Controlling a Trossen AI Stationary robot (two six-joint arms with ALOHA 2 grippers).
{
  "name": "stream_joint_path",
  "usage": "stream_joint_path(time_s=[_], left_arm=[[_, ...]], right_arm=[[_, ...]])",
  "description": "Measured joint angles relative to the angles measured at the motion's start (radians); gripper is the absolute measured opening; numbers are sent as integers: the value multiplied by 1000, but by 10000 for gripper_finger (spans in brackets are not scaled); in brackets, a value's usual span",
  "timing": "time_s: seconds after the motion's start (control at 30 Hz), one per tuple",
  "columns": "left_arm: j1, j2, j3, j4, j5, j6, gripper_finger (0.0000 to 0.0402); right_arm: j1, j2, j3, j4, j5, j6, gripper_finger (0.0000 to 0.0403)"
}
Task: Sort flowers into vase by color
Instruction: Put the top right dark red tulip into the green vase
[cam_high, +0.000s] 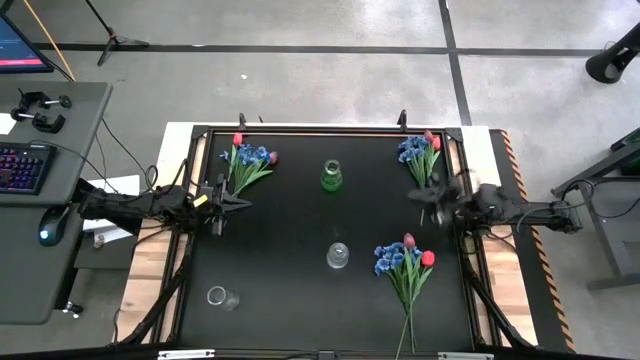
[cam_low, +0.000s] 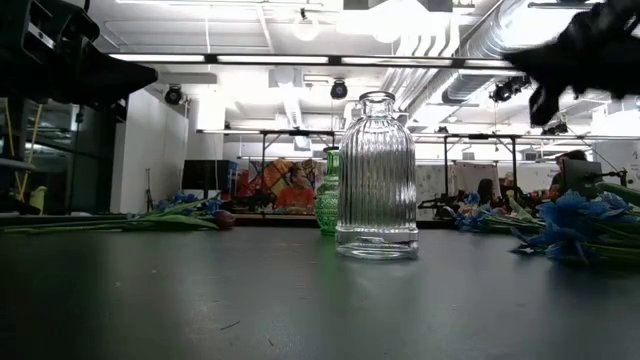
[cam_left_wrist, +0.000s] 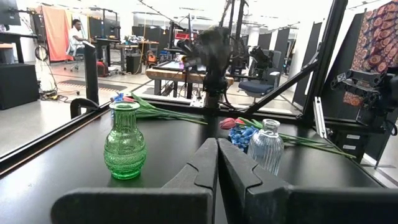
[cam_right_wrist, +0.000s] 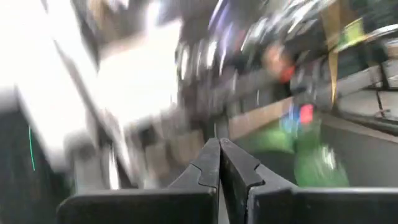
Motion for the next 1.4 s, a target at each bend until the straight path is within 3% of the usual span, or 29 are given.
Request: stream_joint_path(time_s=[0.07,0.13,0.3,0.4,0.6,0.7,0.9,1.2,1.4], left_arm=[[0,0,0,0,0,0,0],[0,0,0,0,0,0,0],[0,0,0,0,0,0,0],[0,0,0,0,0,0,0],[0,0,0,0,0,0,0],[0,0,0,0,0,0,0],[0,0,0,0,0,0,0],[0,0,0,0,0,0,0],[0,0,0,0,0,0,0]], right_arm=[[0,-1,1,202,196,243,0],[-1,-1,2,326,303,352,0],[-16,79,56,447,304,288,0],[-40,200,201,254,307,255,0],[-265,527,656,-786,299,358,0],[-443,714,796,-1078,200,305,2],[-702,1015,816,-1153,-32,201,55],[-855,1300,808,-1245,6,260,195],[-910,1423,808,-1241,48,252,209]])
